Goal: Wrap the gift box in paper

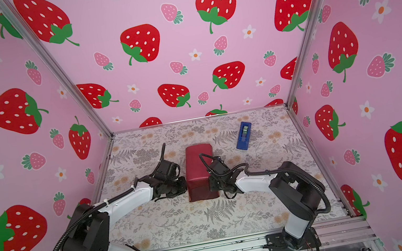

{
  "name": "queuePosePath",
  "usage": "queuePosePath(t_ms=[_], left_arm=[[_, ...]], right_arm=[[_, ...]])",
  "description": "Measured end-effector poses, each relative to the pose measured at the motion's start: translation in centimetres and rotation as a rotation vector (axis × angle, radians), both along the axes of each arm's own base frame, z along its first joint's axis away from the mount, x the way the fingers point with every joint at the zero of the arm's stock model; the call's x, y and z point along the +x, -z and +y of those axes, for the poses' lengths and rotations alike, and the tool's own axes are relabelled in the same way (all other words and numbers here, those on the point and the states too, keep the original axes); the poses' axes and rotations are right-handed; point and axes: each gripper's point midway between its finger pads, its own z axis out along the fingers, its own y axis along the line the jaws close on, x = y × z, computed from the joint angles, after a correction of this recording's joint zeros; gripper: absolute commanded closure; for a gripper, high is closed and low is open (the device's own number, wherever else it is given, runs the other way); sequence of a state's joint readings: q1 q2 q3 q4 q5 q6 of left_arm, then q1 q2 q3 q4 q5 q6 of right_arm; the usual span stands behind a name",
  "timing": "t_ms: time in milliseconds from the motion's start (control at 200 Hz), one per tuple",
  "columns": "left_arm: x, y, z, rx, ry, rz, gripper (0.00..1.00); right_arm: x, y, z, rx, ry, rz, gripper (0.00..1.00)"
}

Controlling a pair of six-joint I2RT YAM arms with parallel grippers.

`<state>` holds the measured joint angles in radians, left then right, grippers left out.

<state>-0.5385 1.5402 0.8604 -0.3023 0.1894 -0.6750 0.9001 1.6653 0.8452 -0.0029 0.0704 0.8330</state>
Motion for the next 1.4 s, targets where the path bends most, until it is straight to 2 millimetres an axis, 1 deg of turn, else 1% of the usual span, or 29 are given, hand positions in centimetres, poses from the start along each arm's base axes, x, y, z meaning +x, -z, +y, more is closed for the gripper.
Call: queuePosePath(t_ms=[280,520,800,960,1066,1401], left_arm=[[0.4,0.1,-1.2,-0.056,-0.006,0.004,0.88],[0.0,1.3,-1.6,-0.062,-0.018,0.025,0.88],[-0.7,2.8,-1.5,-0.093,-0.066,0.037,0.91],[-0.7,3.3,-1.7,-0.136,-0.101,0.032,0.91],[-0.6,3.3,-1.9,-0.164,-0.119,0.029,0.91],[0.2,2.3,-3.0,-0.225,-0.132,0.001,0.91]], right_arm=[[-0.1,0.0,0.1,0.006,-0.006,0.003,0.60],[-0.1,0.0,0.2,0.007,-0.007,0.004,0.62],[-0.1,-0.1,0.3,0.012,-0.009,0.004,0.63],[-0.1,-0.1,0.3,0.016,-0.011,0.006,0.64],[-0.1,-0.1,0.4,0.017,-0.012,0.006,0.64],[-0.2,-0.3,0.6,0.027,-0.017,0.006,0.65]])
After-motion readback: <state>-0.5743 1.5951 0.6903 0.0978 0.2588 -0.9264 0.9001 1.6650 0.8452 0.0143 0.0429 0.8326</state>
